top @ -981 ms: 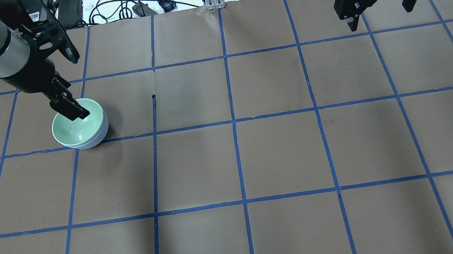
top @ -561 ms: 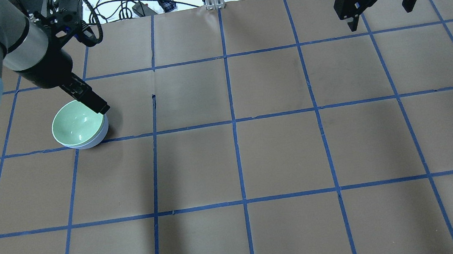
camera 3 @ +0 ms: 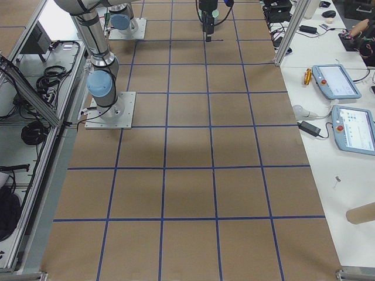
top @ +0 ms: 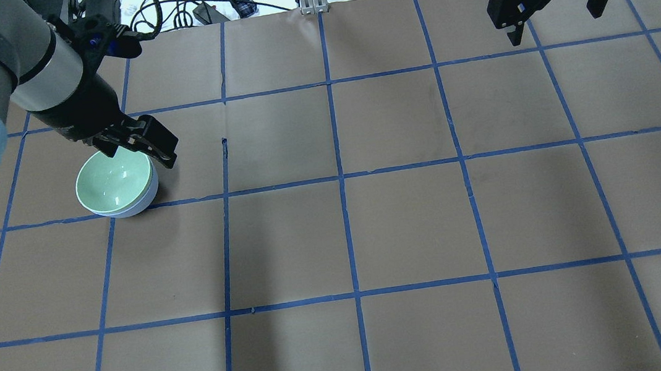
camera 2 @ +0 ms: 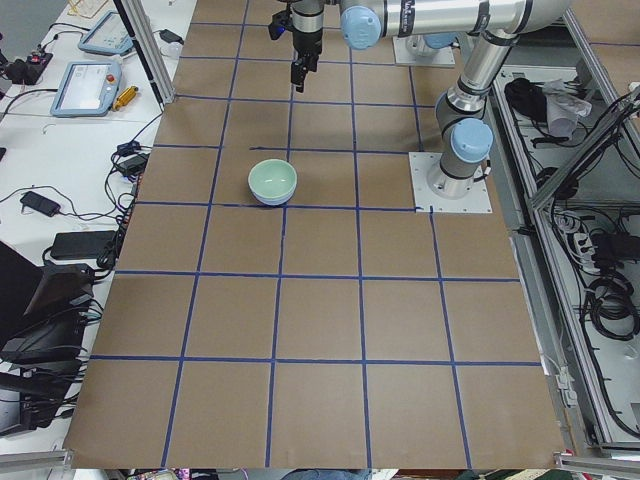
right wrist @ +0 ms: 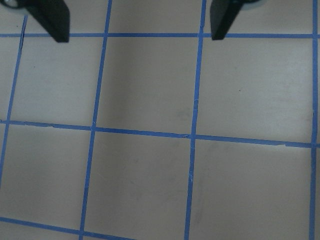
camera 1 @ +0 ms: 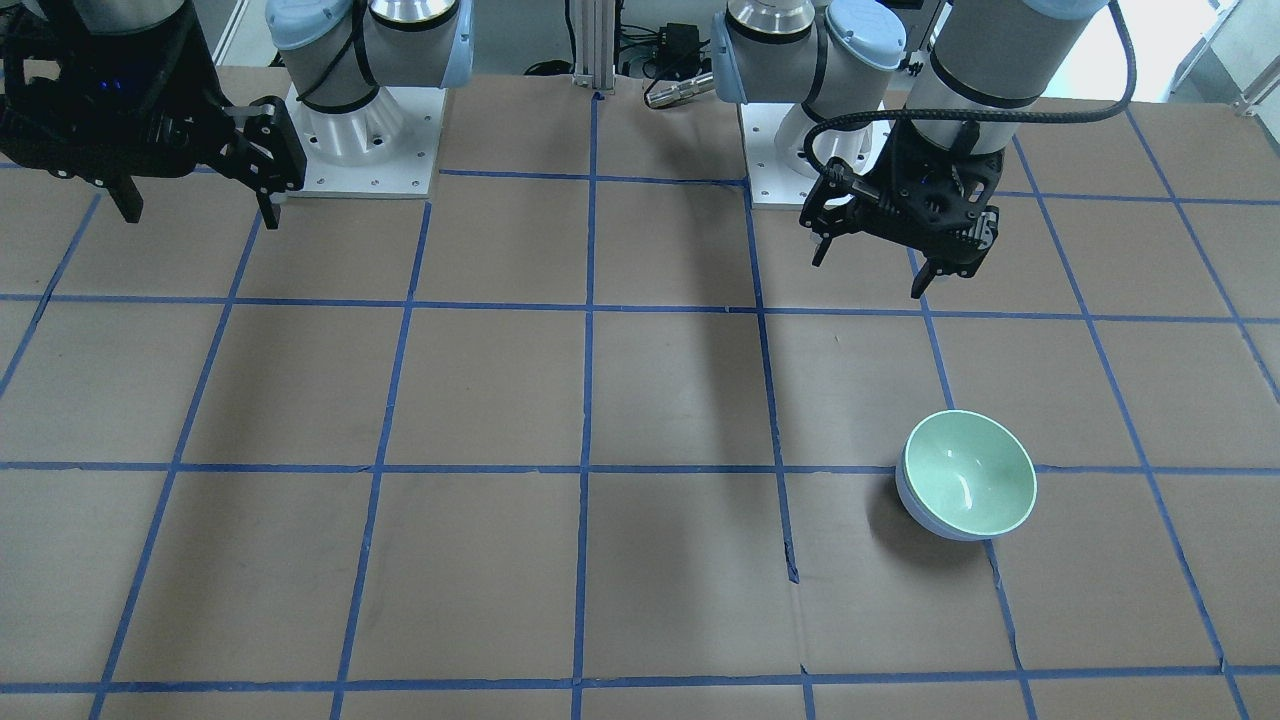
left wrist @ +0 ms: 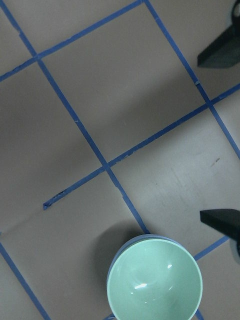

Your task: Stack green bowl on blue bowl

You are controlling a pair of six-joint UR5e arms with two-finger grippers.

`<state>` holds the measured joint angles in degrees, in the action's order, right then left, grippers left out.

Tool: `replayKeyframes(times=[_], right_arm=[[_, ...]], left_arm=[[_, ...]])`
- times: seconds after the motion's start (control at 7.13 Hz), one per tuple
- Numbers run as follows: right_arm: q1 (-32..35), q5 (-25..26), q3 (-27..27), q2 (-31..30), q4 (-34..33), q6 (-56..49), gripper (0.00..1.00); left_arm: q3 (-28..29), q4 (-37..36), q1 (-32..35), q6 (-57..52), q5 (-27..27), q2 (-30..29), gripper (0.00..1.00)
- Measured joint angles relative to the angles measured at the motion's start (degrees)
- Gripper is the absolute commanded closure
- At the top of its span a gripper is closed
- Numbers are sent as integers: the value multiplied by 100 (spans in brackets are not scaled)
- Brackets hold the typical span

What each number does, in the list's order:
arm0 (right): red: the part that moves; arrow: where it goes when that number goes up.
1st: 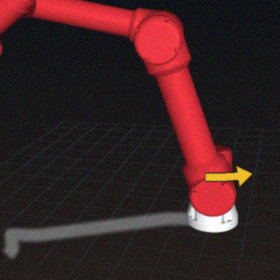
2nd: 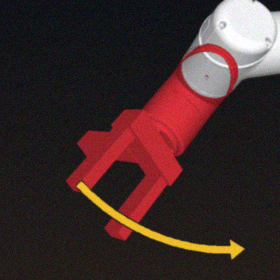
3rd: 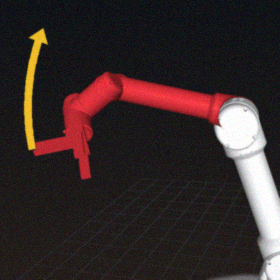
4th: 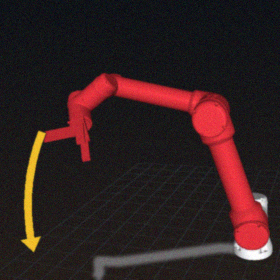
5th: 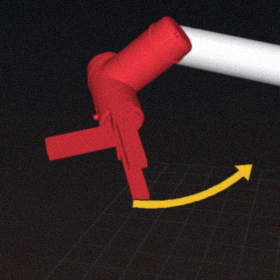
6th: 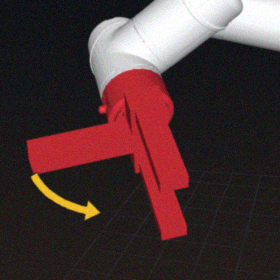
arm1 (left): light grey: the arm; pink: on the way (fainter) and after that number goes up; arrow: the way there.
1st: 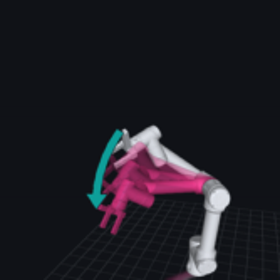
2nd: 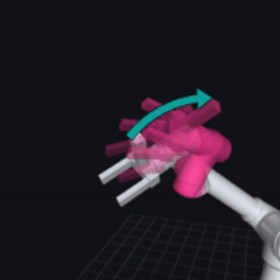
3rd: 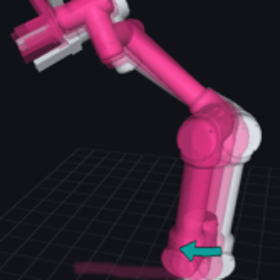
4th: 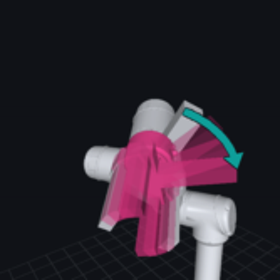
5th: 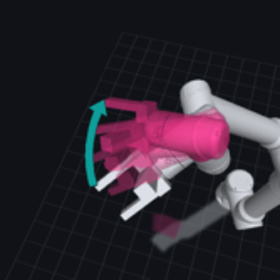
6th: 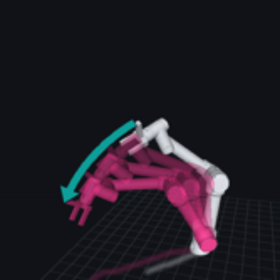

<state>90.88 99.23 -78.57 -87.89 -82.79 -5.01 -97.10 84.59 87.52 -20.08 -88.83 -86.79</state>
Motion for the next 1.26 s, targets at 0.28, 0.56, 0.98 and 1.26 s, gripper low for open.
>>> replayKeyframes(times=[0.28,0.56,0.98,1.26], right_arm=[[0,0,0,0,0,0,0],[0,0,0,0,0,0,0],[0,0,0,0,0,0,0],[0,0,0,0,0,0,0]], left_arm=[[26,34,218,966,-220,50,0],[97,27,414,1616,-250,25,0],[457,269,415,1742,-281,-66,0],[466,359,299,1728,-303,-72,0]])
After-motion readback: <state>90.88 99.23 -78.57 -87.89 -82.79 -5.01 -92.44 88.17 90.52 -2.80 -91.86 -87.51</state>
